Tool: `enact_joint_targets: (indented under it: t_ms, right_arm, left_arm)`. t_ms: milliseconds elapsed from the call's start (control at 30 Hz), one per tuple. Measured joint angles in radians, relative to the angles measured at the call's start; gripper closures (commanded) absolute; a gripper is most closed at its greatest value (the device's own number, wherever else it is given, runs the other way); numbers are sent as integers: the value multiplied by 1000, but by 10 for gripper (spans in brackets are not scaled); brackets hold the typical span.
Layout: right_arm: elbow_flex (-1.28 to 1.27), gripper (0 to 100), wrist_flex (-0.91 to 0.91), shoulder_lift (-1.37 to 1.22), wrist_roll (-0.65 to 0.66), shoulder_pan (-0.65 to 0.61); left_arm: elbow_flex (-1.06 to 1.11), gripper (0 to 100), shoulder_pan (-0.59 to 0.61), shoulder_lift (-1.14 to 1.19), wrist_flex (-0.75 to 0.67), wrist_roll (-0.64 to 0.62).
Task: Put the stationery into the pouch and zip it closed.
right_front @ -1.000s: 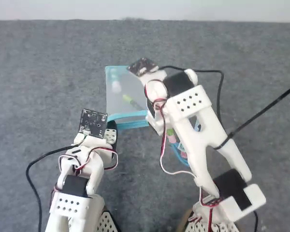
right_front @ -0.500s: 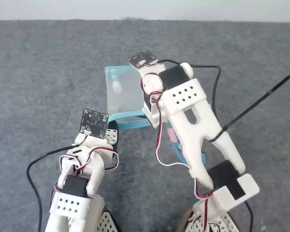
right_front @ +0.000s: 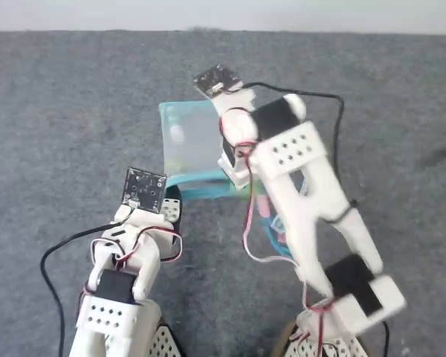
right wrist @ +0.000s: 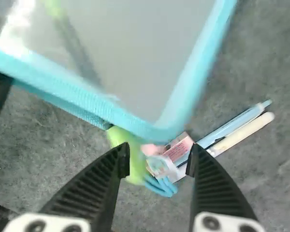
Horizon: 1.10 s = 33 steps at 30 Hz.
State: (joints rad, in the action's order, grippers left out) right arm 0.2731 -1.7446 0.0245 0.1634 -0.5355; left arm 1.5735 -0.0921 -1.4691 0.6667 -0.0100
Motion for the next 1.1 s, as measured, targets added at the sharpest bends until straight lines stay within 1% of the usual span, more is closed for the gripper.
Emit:
enact_joint_targets:
  t_ms: [200, 300, 500, 600, 800, 967, 1100]
  right_arm:
    - [2, 815, 0, 143, 6, 14]
    - [-12, 815, 0, 147, 8, 58]
    - [-161, 815, 5, 124, 8, 180]
    - [-264, 815, 57, 48, -21, 245]
    - [-459, 815, 244, -97, -78, 344]
    - [-543, 815, 350, -167, -87, 394]
    - [-583, 815, 394, -198, -87, 431]
  left_arm:
    - [0, 988, 0, 0, 0, 0]
    - [0, 988, 0, 0, 0, 0]
    - [0, 988, 0, 0, 0, 0]
    - [0, 988, 0, 0, 0, 0]
    - [0, 988, 0, 0, 0, 0]
    - [0, 988, 0, 0, 0, 0]
    - [0, 988, 0, 0, 0, 0]
